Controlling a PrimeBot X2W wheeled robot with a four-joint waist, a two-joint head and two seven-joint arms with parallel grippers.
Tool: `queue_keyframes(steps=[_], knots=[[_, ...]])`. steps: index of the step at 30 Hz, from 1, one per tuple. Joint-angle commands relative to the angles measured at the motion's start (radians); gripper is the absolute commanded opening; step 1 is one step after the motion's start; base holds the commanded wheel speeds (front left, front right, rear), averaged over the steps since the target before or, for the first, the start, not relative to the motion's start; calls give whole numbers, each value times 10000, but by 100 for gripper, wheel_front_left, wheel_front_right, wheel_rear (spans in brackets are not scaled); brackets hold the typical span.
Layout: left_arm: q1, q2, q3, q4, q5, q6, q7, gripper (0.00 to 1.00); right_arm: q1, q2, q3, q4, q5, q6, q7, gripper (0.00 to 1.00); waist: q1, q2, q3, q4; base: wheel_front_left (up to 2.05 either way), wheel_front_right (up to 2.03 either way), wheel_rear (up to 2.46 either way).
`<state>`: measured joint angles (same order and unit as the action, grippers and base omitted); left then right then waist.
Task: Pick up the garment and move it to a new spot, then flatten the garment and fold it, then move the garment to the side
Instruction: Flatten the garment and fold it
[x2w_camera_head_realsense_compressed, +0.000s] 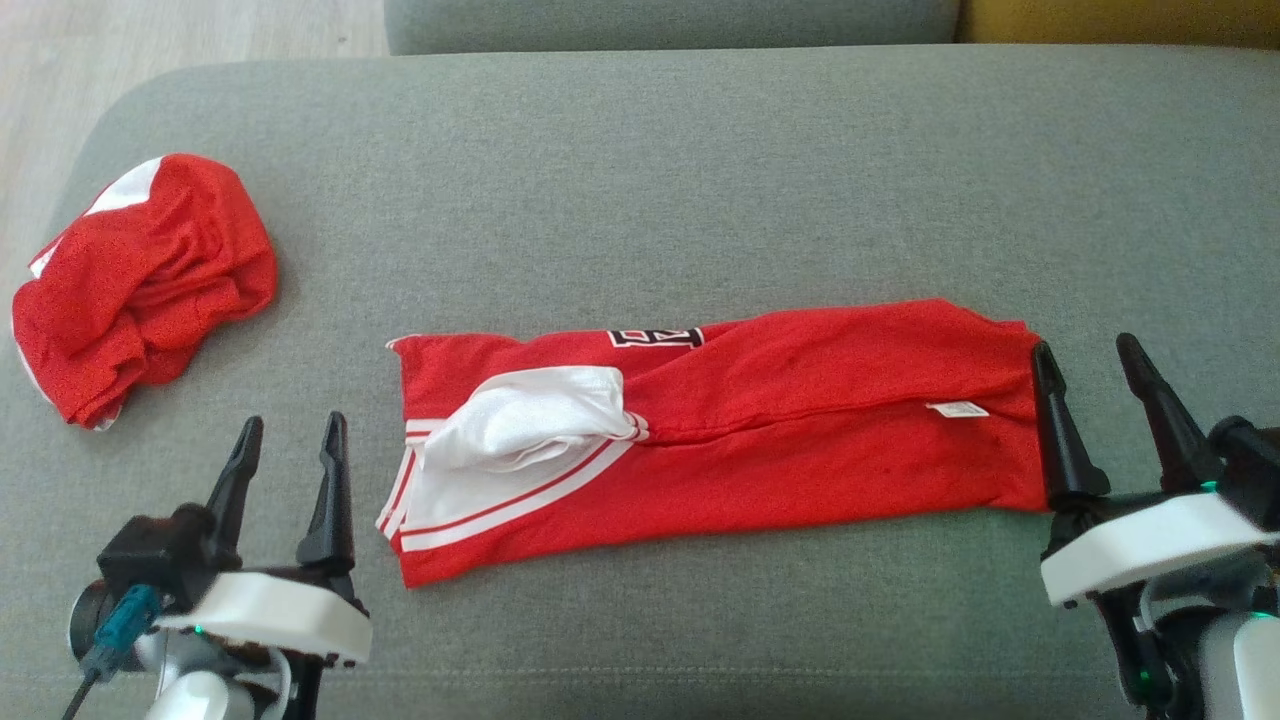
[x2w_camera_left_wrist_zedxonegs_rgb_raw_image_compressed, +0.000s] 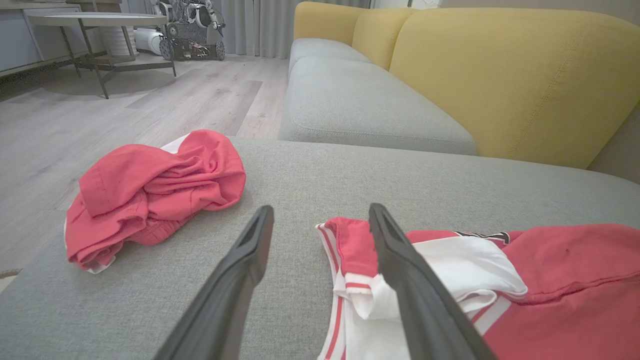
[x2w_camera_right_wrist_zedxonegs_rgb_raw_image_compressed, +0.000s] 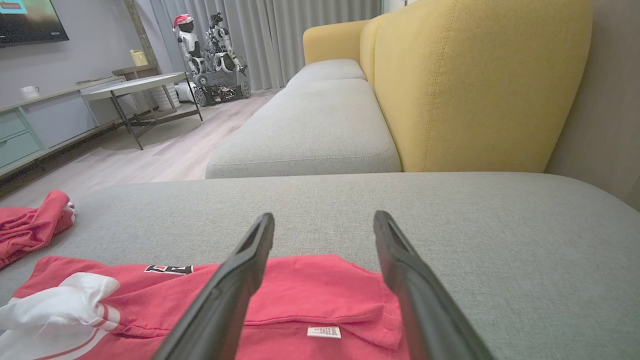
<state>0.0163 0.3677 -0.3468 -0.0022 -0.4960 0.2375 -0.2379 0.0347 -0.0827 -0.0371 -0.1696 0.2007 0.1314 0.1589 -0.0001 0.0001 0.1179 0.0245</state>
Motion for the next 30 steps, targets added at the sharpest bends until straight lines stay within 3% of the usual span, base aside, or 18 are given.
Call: queue_keyframes(steps=[1, 17, 24, 30], knots=[[-286, 271, 390, -383, -13, 45, -6, 100, -87, -56, 228, -441, -50, -7, 12, 100, 1, -1, 4, -12, 0, 0, 0], [-477, 355, 401, -575, -71, 75, 47, 100, -739, -191, 207, -141, 81, -7, 144, 100, 1, -1, 425, -72, 0, 0, 0], [-1037, 201, 157, -553, 9, -148, 6, 100, -1935, -659, -289, 1801, 292, -7, 266, 100, 1, -1, 1159, 155, 0, 0, 0], [-1698, -94, -8, -163, 23, -496, -104, 100, -2280, -774, -708, 3318, 505, -7, 1253, 100, 1, -1, 1745, 409, 0, 0, 0]])
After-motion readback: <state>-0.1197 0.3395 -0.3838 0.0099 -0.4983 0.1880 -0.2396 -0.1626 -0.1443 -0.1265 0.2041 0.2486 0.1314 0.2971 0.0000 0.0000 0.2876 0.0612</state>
